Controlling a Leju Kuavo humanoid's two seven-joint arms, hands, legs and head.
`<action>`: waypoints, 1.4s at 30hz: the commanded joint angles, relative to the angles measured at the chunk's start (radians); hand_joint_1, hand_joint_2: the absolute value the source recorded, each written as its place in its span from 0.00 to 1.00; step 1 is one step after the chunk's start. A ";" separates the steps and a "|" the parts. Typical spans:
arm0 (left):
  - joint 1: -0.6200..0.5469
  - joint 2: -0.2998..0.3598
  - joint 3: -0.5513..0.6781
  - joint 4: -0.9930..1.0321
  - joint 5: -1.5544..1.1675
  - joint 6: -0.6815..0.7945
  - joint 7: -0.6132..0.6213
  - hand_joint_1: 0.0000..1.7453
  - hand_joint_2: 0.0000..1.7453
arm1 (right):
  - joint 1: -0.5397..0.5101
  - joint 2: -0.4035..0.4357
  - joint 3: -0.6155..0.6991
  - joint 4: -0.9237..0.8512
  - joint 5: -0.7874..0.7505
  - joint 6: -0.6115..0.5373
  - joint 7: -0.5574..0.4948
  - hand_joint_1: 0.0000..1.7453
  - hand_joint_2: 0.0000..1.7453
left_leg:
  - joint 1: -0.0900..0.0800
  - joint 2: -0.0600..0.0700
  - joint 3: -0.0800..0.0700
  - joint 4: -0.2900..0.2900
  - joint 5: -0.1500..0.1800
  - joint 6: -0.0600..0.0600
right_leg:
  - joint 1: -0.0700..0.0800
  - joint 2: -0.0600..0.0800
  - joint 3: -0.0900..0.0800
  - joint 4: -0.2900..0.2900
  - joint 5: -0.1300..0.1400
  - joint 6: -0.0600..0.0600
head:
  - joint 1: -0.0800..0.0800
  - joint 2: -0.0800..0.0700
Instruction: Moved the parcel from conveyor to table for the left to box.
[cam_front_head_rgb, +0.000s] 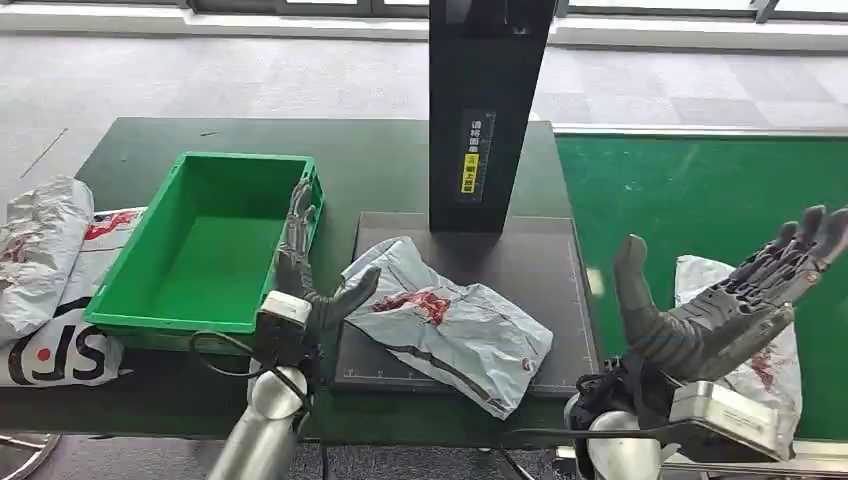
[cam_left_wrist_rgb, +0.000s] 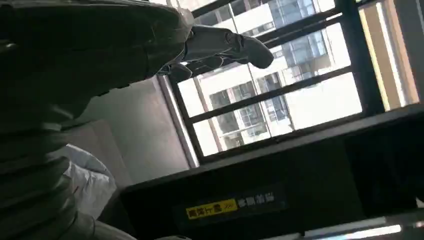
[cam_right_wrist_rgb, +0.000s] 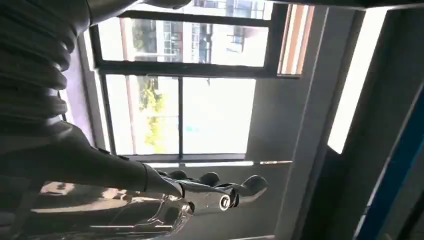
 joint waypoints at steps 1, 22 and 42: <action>-0.104 0.023 -0.148 0.239 -0.049 -0.023 0.020 0.00 1.00 | -0.025 -0.029 -0.033 0.095 -0.033 0.001 0.000 0.00 1.00 | 0.001 -0.001 0.003 -0.003 0.001 0.000 | 0.001 -0.001 0.004 -0.004 0.001 0.000 | 0.000 0.000; -0.155 0.017 -0.184 0.340 -0.114 -0.084 0.052 0.00 1.00 | -0.038 -0.024 -0.032 0.111 -0.041 0.001 0.000 0.00 1.00 | 0.001 0.001 0.003 -0.003 0.001 -0.001 | 0.001 0.001 0.003 -0.003 0.001 -0.001 | 0.000 0.000; -0.356 -0.053 -0.241 0.701 -0.536 0.103 0.251 0.00 1.00 | -0.037 0.009 -0.091 0.052 0.012 0.026 0.000 0.00 1.00 | 0.000 0.000 0.000 0.000 0.000 -0.001 | 0.001 0.000 0.001 0.000 0.000 0.000 | 0.000 0.000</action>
